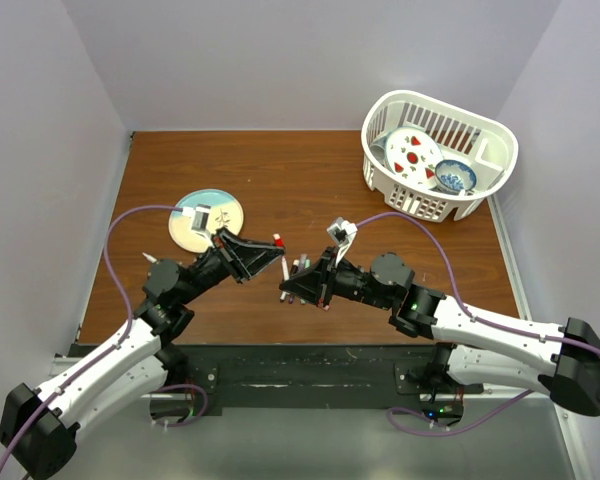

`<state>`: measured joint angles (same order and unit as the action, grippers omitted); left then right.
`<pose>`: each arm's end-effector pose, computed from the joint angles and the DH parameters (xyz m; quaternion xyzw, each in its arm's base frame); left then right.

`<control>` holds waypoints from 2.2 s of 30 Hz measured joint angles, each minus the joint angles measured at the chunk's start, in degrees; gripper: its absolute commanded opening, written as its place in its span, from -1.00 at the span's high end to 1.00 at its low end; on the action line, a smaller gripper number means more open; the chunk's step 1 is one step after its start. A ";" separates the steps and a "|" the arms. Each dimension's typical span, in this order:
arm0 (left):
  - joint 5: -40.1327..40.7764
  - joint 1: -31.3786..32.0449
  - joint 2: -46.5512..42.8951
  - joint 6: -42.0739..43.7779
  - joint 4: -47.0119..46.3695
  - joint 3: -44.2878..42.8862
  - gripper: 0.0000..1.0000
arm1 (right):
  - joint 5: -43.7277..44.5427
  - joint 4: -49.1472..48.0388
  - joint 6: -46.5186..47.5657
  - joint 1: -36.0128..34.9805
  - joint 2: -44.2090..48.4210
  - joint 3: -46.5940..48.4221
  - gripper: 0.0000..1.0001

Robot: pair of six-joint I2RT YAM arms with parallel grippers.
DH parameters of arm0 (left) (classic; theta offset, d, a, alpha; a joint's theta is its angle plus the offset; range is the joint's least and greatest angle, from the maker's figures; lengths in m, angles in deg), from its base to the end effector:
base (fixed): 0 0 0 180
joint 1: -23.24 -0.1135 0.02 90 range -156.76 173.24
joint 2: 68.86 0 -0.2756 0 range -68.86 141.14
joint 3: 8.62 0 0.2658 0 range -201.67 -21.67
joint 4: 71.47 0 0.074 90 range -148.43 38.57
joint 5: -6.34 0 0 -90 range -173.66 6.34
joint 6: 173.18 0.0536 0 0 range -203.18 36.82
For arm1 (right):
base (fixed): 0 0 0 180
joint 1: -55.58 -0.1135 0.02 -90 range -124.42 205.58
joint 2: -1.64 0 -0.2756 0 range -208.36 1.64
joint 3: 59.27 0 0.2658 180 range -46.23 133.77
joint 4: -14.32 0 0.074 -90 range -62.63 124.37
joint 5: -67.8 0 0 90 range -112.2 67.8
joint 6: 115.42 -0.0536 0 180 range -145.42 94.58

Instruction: Insert the pens into the pen caps

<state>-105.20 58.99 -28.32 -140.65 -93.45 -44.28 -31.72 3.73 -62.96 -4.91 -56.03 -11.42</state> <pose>0.1458 -0.1292 0.3064 0.0377 0.6015 -0.6505 0.4622 0.1210 0.2318 0.3027 -0.1971 0.6742 0.5737 0.4213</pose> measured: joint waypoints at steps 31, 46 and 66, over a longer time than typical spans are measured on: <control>-9.33 0.17 1.31 2.86 -0.33 0.92 -0.42 | 0.57 4.35 4.04 -0.42 -0.46 3.87 1.00; -5.46 0.17 3.58 9.53 8.52 -11.85 -0.17 | -0.94 4.37 4.02 -0.35 -0.33 3.06 1.00; -7.69 -0.09 5.53 7.28 7.82 -10.38 1.00 | -1.92 3.28 4.00 -0.57 0.09 2.51 1.00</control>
<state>-112.89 58.90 -22.79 -133.38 -85.63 -54.66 -33.64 7.01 -58.96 -5.47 -55.94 -8.90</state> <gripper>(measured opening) 0.201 0.070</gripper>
